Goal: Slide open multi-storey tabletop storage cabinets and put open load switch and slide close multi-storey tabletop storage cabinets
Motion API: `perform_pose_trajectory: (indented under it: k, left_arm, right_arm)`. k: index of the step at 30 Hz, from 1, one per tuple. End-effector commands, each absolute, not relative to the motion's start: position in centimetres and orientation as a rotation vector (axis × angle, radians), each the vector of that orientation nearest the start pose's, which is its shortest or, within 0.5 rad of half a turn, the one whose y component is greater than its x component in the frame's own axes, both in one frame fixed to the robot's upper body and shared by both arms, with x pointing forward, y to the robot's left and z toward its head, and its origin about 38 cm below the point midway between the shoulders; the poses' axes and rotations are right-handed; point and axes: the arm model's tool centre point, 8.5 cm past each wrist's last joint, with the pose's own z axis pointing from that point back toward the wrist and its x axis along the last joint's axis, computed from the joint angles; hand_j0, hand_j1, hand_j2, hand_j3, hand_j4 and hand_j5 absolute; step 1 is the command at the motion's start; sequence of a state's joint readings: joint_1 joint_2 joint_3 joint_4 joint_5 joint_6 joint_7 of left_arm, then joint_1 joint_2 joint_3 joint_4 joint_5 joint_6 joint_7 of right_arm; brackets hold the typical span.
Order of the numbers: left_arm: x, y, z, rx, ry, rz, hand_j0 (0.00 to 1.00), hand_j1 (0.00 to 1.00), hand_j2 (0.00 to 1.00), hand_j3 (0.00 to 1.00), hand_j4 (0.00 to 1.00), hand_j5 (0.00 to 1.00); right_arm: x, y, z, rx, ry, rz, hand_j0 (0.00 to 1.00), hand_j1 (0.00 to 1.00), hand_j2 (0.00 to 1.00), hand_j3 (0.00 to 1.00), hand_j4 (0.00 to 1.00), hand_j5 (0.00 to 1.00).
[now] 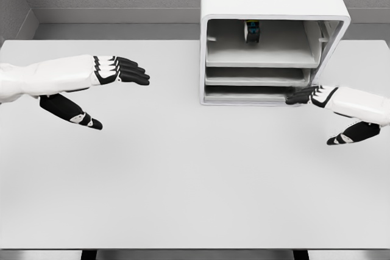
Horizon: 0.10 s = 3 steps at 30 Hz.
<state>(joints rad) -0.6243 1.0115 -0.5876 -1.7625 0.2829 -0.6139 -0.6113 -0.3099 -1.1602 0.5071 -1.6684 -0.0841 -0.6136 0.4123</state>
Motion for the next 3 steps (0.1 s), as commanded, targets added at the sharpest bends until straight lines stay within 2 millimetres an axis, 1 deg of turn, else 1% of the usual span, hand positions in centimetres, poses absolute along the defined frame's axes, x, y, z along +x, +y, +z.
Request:
perform_pose_trajectory:
  k: [1,3]
  left_arm:
    - [36.65,27.97,31.07,0.169,2.539,2.607,1.0,1.0,1.0,1.0,1.0,1.0]
    - [36.65,27.97,31.06,0.167,2.537,2.608,1.0,1.0,1.0,1.0,1.0,1.0]
  right_arm:
    - [34.69,-36.31,23.12,-0.093,-1.537,1.788,1.0,1.0,1.0,1.0,1.0,1.0]
    - [34.55,-36.38,22.77,-0.085,-1.527,1.786,1.0,1.0,1.0,1.0,1.0,1.0]
